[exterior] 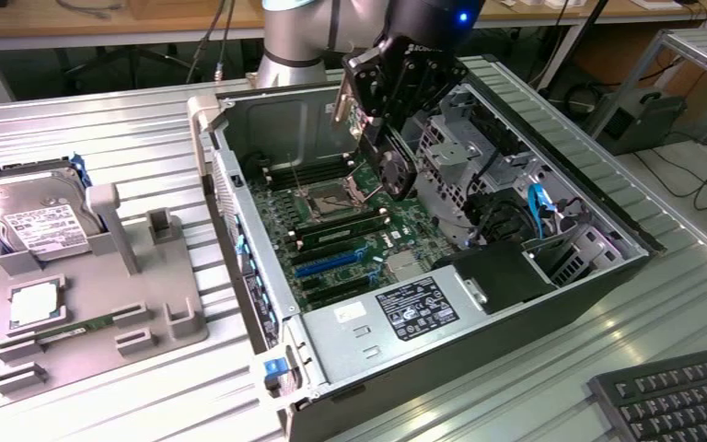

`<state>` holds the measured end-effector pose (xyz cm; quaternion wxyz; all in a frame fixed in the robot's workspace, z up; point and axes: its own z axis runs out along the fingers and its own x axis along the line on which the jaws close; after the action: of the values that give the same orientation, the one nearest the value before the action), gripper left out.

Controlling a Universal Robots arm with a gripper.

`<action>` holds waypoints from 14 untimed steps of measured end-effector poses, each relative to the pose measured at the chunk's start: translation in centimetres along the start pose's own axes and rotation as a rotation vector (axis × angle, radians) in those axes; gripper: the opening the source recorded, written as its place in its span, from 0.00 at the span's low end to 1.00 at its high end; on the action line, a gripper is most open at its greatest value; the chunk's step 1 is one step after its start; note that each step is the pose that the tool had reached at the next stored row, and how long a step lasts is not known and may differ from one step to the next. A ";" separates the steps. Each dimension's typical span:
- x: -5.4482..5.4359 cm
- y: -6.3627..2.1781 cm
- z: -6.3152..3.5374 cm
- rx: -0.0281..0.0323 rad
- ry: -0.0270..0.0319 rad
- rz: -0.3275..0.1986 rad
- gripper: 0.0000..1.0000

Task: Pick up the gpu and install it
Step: 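Pick up the gpu and move the gpu toward the slot, then insert the gpu into the slot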

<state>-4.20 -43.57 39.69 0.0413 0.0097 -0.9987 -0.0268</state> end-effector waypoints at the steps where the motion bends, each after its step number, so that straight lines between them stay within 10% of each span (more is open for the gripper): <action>1: 0.0 0.00 0.00 0.0000 0.0000 0.000 0.26; 14: 0.0 0.00 0.03 0.0023 -0.0036 -0.033 0.26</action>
<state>-4.20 -43.57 39.66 0.0390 0.0261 -0.9986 -0.0264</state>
